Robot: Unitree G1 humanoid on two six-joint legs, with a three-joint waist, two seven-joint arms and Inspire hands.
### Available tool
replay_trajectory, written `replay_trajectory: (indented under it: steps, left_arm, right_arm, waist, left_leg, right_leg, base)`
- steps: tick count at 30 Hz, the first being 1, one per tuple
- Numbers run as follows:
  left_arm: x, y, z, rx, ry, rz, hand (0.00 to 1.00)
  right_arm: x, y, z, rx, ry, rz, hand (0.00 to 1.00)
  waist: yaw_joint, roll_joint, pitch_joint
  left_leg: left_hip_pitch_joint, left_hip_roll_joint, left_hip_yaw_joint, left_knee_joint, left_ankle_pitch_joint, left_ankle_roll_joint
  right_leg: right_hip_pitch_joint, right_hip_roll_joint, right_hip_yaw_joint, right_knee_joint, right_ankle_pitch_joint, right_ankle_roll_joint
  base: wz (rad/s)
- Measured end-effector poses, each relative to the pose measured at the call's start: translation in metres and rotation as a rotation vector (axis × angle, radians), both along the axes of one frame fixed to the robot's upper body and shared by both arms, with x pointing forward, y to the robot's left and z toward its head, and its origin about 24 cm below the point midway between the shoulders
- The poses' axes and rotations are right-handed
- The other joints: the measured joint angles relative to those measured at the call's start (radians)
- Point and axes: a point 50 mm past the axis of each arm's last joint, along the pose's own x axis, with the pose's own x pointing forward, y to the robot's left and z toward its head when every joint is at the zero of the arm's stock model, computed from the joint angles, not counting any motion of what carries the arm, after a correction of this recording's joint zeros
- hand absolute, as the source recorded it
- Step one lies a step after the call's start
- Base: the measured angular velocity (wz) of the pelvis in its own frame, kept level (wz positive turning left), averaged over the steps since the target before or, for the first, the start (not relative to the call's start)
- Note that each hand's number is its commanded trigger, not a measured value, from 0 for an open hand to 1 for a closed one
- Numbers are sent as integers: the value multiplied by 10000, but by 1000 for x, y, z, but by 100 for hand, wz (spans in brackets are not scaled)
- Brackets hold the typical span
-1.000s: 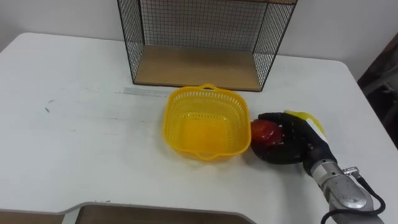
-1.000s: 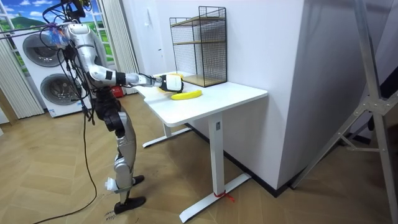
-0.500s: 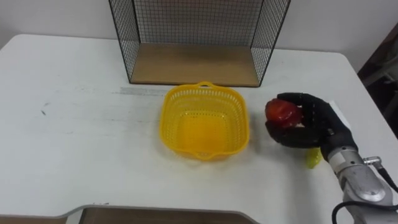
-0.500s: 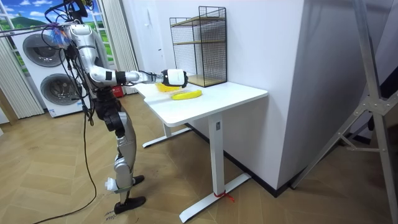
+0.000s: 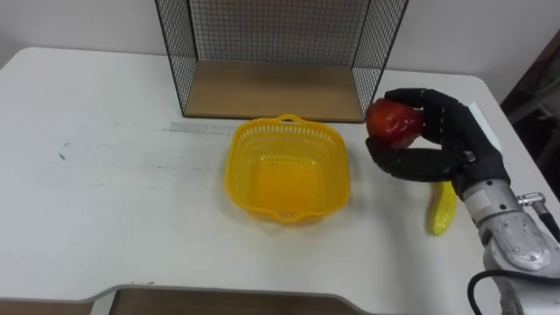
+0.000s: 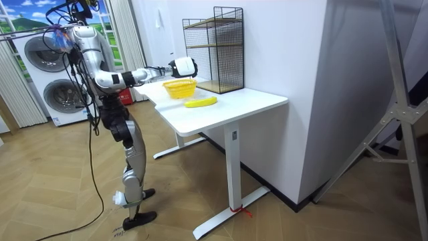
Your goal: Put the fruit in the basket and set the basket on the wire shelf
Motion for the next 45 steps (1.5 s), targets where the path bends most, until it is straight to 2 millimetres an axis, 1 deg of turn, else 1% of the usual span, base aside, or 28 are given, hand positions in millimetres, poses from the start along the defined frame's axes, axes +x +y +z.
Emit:
replay_trajectory:
  steps: [2, 4, 7, 11, 15, 17, 23, 24, 25, 26, 30, 31, 34, 38, 40, 42, 44, 45]
  left_arm:
    - [-1, 0, 0, 27, 21, -35, 0]
    - [-1, -1, 0, 67, 57, -170, 0]
    - [-3, -1, 0, 149, 86, -167, 0]
    - [-1, -1, 0, 199, 40, -170, 0]
    - [-1, -1, -1, 187, 60, -165, 0]
    - [2, -1, -1, 181, -3, -179, 0]
    - [5, -3, -1, 74, 19, -402, 0]
    - [5, -3, -1, 69, 15, -405, 0]
    - [5, -3, -1, 62, 21, -407, 0]
    - [5, -3, -1, 59, 26, -406, 0]
    - [8, -2, -1, 57, -43, -433, 0]
    - [9, -3, -1, 65, -80, -461, 0]
    - [12, -3, -1, 96, -104, -652, 0]
    - [11, -5, -1, 89, -58, -801, 0]
    - [12, -5, -1, 84, -58, -873, 0]
    - [13, -6, -1, 77, -64, -896, 0]
    - [12, -6, -2, 84, -46, -892, 0]
    - [12, -6, -1, 87, -49, -892, 0]
  right_arm:
    - [0, 5, 7, -253, -267, 289, 100]
    - [-1, 13, 15, -357, -549, 789, 100]
    - [-1, 24, 17, -381, -556, 1454, 100]
    - [-1, 32, 14, -420, -353, 2011, 100]
    - [-1, 33, 14, -459, -247, 2278, 100]
    - [-1, 34, 13, -468, -201, 2403, 100]
    - [-1, 37, 13, -493, -109, 2644, 100]
    - [-1, 38, 12, -497, -20, 2736, 80]
    - [-1, 40, 10, -504, 73, 2826, 21]
    - [-1, 41, 10, -507, 121, 2893, 0]
    - [-2, 47, 7, -513, 325, 3230, 0]
    - [-2, 47, 7, -508, 325, 3233, 0]
    - [-2, 47, 6, -488, 325, 3215, 0]
    - [-2, 48, 6, -456, 315, 3199, 0]
    - [-2, 48, 6, -420, 300, 3166, 0]
    - [-2, 48, 6, -410, 305, 3157, 0]
    - [-3, 51, 5, -383, 332, 3225, 0]
    - [-3, 52, 5, -377, 343, 3253, 0]
  waist:
    - [1, 11, -10]
    - [5, -2, -18]
    - [10, -82, -49]
    - [69, -178, -65]
    - [200, -249, -34]
    - [231, -251, 18]
    - [259, -256, 26]
    - [274, -260, 23]
    - [282, -257, 25]
    - [292, -254, 25]
    - [284, -237, 35]
    - [279, -199, 59]
    - [250, -191, 63]
    - [248, -184, 62]
    - [243, -153, 51]
    - [237, -106, 24]
    - [231, -33, -23]
    - [230, -21, -30]
  left_leg:
    - [-73, 6, 34, -3, 2, 1]
    - [-74, 10, 135, -45, 11, 11]
    - [-69, 12, 184, -61, 14, 15]
    - [-51, 11, 206, -62, 14, 17]
    - [-46, 14, 212, -54, 15, 19]
    - [-60, 22, 208, -34, 15, 19]
    - [-138, 38, 201, -22, 9, 25]
    - [-120, 38, 205, -22, 9, 25]
    - [-101, 36, 204, -16, 9, 25]
    - [-95, 36, 201, -6, 9, 26]
    - [-64, 19, 105, 62, 9, 27]
    - [-65, 19, 92, 76, 9, 27]
    - [-76, 9, 1, 48, 6, 31]
    - [-102, 9, -25, 67, 6, 32]
    - [-114, 16, -35, 156, -2, 42]
    - [-132, 16, -38, 179, -2, 43]
    - [-127, 12, -36, 174, -2, 48]
    - [-123, 10, -37, 174, -1, 51]
  right_leg:
    - [-113, 4, 87, 57, 0, 0]
    - [-163, 3, 155, 63, 0, 0]
    - [-162, 2, 219, 73, 1, 2]
    - [-135, -5, 230, 71, 5, 7]
    - [-115, -13, 223, 71, 7, 9]
    - [-113, -11, 226, 71, 9, 8]
    - [-132, 4, 222, 78, 60, 17]
    - [-119, 5, 226, 80, 65, 19]
    - [-95, 7, 221, 79, 67, 21]
    - [-84, 9, 219, 79, 67, 21]
    - [-36, 5, 196, 74, 71, 26]
    - [-28, 5, 183, 73, 74, 31]
    - [1, 4, 91, 74, 80, 38]
    - [17, 8, 75, 75, 82, 37]
    - [7, 14, 90, 78, 90, 34]
    - [1, 13, 81, 77, 109, 42]
    - [10, 9, 77, 77, 124, 53]
    - [17, 7, 76, 77, 125, 54]
  base:
    - [-7]
    - [-10]
    - [-6]
    - [0]
    - [0]
    - [0]
    - [0]
    - [0]
    - [0]
    - [0]
    - [5]
    - [5]
    - [5]
    - [1]
    - [0]
    - [0]
    - [0]
    - [0]
